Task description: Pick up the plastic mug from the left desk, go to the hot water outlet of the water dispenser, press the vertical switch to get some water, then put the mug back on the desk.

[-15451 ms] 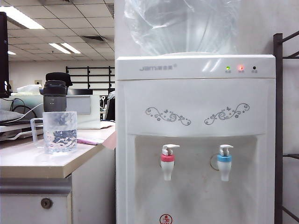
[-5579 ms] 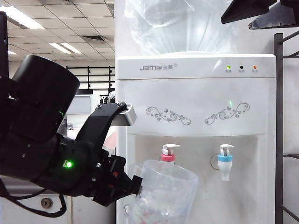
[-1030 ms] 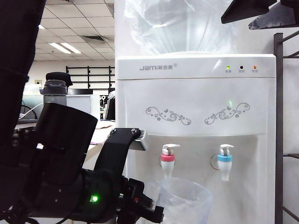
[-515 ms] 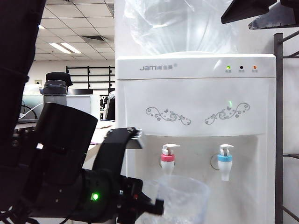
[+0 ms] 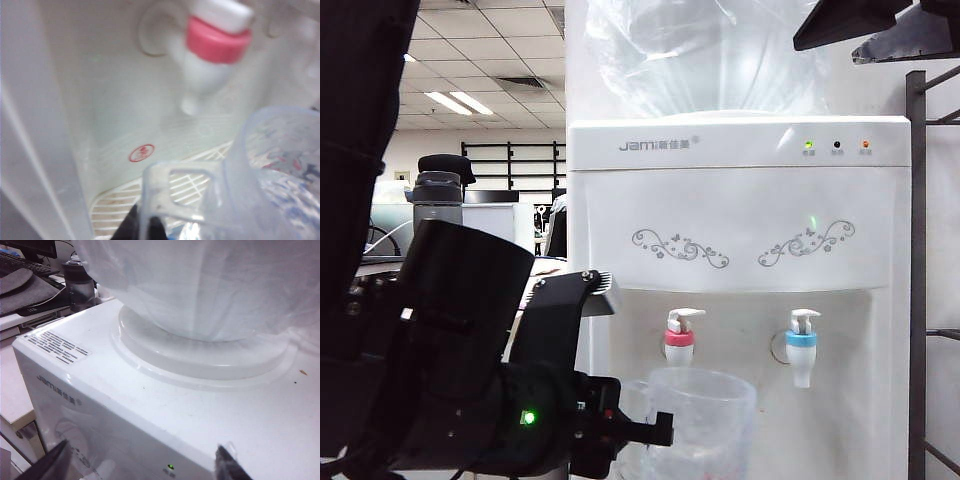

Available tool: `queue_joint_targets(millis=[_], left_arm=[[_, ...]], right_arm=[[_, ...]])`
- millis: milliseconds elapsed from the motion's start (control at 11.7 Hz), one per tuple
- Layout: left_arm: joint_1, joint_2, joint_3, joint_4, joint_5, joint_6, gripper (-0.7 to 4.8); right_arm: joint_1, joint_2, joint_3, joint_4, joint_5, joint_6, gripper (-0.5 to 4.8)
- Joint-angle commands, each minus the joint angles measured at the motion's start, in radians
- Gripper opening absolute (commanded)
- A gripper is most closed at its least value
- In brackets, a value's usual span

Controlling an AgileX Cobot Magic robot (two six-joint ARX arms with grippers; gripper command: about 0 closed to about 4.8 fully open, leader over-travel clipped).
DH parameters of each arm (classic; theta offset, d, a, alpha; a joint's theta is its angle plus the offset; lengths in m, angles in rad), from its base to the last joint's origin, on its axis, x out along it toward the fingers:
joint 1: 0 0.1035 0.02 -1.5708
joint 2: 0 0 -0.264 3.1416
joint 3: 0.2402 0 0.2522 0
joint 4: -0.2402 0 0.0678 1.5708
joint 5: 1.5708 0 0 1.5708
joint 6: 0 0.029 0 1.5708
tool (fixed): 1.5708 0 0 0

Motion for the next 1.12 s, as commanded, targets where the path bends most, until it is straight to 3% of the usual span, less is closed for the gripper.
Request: queue_joint_targets(millis=[86, 1116], left_arm=[[-0.003, -0.008, 0.001, 0.043, -0.032, -0.034, -0.05], [-0.002, -0.008, 0.001, 0.019, -0.056, -0.039, -0.05]], right_arm=[[0.001, -0.002, 0.004, 0.013, 0.001, -0.003, 3.73], [0.001, -0.002, 0.004, 0.013, 0.0, -0.003, 3.73]])
